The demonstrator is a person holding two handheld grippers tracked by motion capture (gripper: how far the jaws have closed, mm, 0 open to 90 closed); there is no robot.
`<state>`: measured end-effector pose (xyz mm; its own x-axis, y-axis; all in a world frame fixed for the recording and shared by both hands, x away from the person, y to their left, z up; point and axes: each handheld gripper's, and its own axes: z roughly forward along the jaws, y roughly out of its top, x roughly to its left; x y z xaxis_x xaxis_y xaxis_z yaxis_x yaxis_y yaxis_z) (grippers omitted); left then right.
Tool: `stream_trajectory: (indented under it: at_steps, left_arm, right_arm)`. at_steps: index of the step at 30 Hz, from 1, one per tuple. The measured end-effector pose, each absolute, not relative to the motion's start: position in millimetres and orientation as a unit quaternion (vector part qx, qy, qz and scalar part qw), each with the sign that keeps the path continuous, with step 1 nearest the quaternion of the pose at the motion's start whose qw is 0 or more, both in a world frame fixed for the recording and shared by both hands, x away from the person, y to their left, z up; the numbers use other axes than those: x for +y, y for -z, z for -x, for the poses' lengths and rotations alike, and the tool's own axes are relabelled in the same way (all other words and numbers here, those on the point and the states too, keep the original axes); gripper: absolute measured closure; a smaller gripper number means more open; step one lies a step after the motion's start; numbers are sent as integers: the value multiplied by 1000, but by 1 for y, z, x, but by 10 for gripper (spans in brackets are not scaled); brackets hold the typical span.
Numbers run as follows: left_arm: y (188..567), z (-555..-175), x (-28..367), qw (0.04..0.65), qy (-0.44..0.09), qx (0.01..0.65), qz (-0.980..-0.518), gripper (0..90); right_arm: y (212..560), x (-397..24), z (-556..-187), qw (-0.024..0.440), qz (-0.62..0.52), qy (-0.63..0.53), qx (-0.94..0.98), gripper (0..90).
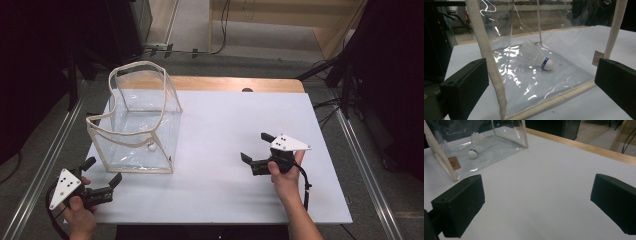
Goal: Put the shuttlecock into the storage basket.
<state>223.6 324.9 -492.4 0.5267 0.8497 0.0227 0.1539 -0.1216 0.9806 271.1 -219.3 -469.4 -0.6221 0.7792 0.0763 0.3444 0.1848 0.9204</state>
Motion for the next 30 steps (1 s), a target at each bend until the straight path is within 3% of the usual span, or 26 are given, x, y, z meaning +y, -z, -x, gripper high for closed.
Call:
stream_trajectory:
  at_steps: [30]
  left_arm:
    - [492,-224,325,548,-318,372,-679,0]
  right_arm:
    - [489,-283,-241,236,-433,-494,716,0]
